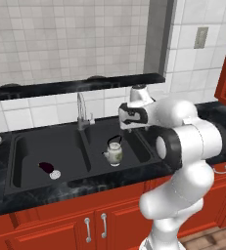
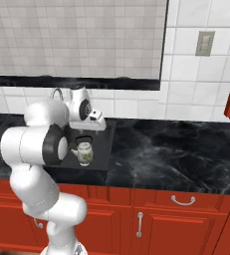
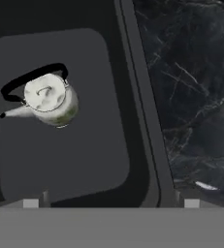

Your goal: Open the cabinet, pick the kettle from the cabinet, and place it in the sink.

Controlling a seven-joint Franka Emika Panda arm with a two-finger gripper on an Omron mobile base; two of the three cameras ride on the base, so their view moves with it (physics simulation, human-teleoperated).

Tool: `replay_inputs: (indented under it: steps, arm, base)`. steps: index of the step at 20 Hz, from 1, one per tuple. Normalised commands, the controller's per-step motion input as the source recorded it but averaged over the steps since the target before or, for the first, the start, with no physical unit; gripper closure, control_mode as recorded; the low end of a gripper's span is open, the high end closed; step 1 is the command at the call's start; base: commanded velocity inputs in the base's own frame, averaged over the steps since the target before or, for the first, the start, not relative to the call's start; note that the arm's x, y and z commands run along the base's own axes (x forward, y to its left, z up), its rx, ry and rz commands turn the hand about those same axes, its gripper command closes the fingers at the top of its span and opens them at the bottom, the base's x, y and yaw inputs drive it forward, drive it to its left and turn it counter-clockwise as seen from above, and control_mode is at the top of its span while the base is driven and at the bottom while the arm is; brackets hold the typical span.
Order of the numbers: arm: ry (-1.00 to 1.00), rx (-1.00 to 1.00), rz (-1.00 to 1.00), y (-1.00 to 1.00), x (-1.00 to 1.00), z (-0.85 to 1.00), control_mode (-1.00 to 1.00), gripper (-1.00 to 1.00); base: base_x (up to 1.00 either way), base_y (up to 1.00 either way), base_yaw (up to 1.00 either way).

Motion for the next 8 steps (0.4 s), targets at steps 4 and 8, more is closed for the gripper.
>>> replay_inputs:
  steps: [4,8]
  arm:
    - [-0.01,0.01,-0.41,0.00,-0.44,0.28,-1.00,-1.00]
    - [0.00,0.05,-0.33,0.00,-0.45,0.30,-1.00,-1.00]
  base:
    - [0.00,0.00,0.00]
    - [0.00,0.00,0.00]
